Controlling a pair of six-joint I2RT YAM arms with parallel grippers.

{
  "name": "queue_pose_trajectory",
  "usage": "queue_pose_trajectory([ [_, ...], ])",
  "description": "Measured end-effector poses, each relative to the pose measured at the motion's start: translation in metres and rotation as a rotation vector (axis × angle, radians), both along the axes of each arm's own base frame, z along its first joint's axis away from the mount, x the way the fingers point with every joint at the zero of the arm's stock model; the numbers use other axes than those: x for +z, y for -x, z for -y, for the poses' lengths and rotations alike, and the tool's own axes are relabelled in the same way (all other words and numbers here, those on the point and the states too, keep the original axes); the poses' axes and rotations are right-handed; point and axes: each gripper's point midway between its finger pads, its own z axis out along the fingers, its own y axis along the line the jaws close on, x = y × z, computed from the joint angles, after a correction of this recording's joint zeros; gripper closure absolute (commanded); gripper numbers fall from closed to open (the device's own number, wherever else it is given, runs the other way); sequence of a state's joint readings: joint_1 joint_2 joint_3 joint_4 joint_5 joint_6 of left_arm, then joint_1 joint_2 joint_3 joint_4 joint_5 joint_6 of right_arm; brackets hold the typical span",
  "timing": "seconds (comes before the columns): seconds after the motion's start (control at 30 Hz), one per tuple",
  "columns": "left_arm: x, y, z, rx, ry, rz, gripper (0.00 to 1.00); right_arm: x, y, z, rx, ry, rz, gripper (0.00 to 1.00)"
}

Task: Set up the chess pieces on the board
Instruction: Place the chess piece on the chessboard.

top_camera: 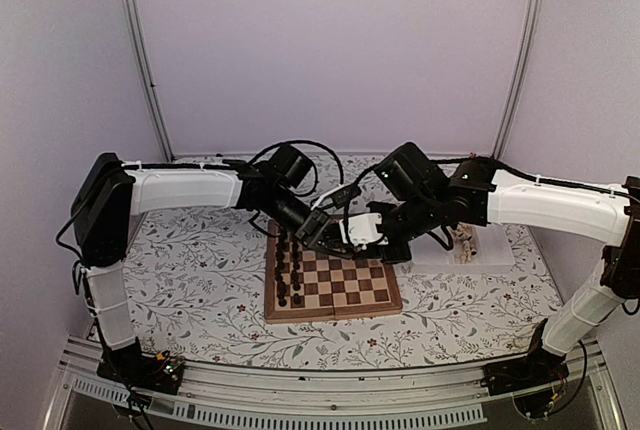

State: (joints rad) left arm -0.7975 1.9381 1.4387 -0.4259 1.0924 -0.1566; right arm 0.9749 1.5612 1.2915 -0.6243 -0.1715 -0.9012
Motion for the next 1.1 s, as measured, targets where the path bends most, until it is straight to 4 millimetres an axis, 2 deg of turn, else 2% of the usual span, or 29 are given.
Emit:
queue_pose_trajectory([
  [0.07,0.000,-0.001,0.000,0.003,-0.002,-0.004,0.92,-0.001,-0.001,0.001,-0.005,0.004,0.001,0.81],
  [0.13,-0.001,-0.001,0.000,0.008,-0.008,-0.010,0.81,-0.003,-0.001,0.001,-0.011,0.011,-0.002,0.85],
  [0.2,-0.001,-0.002,0.000,0.012,-0.011,-0.012,0.65,-0.004,-0.003,0.001,-0.020,0.013,0.000,0.87],
  [0.3,-0.005,-0.005,-0.001,0.033,-0.019,0.013,0.53,-0.005,-0.004,0.002,-0.035,0.012,-0.008,0.89],
  [0.37,-0.009,-0.004,-0.007,0.059,-0.027,0.044,0.49,-0.004,-0.006,0.003,-0.045,-0.005,-0.029,0.89],
  [0.47,-0.009,0.002,-0.024,0.134,-0.030,0.117,0.47,0.003,-0.014,0.004,-0.068,-0.068,-0.082,0.90],
  [0.63,0.030,-0.009,-0.036,0.334,0.148,0.368,0.47,0.027,-0.028,0.015,-0.111,-0.218,-0.214,0.90],
  [0.73,0.052,-0.014,-0.034,0.421,0.267,0.465,0.48,0.037,-0.025,0.016,-0.104,-0.279,-0.279,0.90],
  [0.9,0.073,-0.024,-0.024,0.514,0.374,0.545,0.49,0.043,-0.013,0.011,-0.071,-0.329,-0.372,0.90],
  [1.1,0.080,-0.028,-0.012,0.540,0.418,0.566,0.57,0.047,-0.008,0.010,-0.055,-0.354,-0.420,0.90],
])
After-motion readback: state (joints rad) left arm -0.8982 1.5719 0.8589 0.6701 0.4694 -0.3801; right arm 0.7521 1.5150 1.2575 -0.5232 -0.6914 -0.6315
